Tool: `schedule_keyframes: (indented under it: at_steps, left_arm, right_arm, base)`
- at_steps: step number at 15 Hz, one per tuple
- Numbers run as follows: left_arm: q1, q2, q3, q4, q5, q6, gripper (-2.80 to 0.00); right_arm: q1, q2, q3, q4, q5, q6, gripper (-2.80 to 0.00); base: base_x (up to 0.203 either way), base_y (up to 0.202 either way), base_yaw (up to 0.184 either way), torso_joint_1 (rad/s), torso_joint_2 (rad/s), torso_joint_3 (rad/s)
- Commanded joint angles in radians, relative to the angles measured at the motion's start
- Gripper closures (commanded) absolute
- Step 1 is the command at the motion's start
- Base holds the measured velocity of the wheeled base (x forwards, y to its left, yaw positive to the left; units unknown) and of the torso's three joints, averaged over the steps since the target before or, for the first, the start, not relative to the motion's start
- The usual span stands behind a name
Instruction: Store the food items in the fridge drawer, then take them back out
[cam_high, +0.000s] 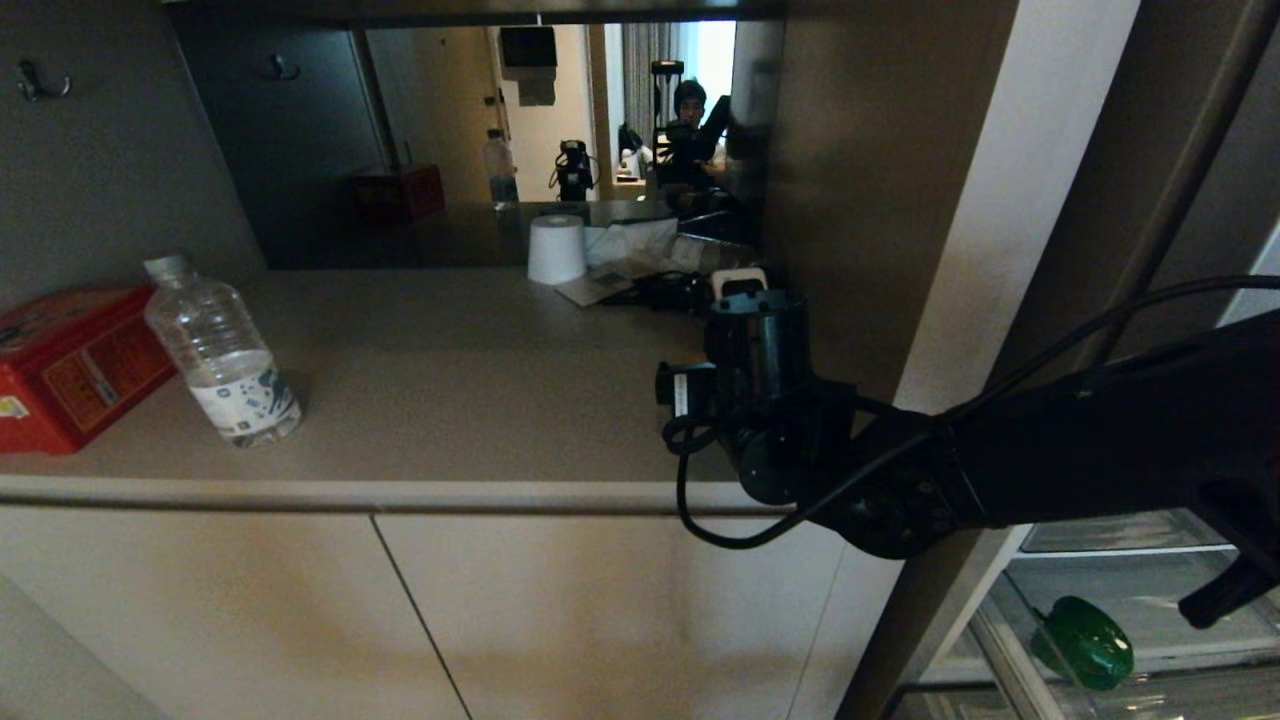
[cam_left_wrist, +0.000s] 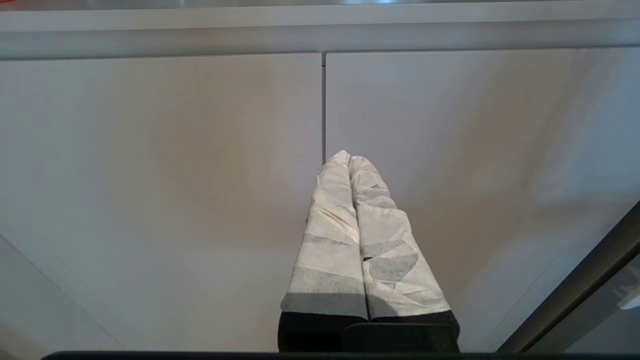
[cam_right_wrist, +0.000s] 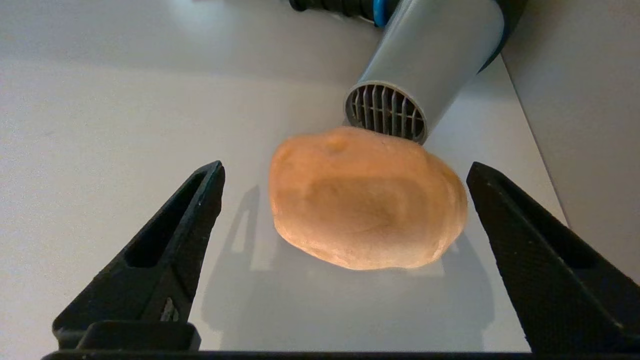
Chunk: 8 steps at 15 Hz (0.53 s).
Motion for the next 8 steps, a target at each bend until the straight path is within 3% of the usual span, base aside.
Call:
schedule_keyframes:
  at_steps: [1, 4, 7, 8]
  left_arm:
    - [0.0, 0.0, 0.01, -0.001, 0.0, 0.0, 0.0]
    - [0.0, 0.0, 0.01, -0.001, 0.0, 0.0, 0.0]
    - [0.0, 0.0, 0.011, -0.001, 0.0, 0.0, 0.0]
    - [0.0, 0.0, 0.011, 0.0, 0.0, 0.0, 0.0]
  right_arm:
    - [0.002, -0.025, 0.005, -0.004, -0.003, 0.001, -2.8]
    - [0.028, -0.093, 0.037, -0.004, -0.001, -0.004, -2.8]
    - [0.097, -0.233, 0.202, -0.004, 0.007, -0.008, -2.8]
    - [0.133, -0.298, 0.269, -0.004, 0.009, -0.01, 0.0]
  base:
    - [0.0, 0.0, 0.0, 0.0, 0.0, 0.0]
    - [0.0, 0.0, 0.0, 0.0, 0.0, 0.0]
    - [0.0, 0.0, 0.0, 0.0, 0.0, 0.0]
    - [0.0, 0.0, 0.0, 0.0, 0.0, 0.0]
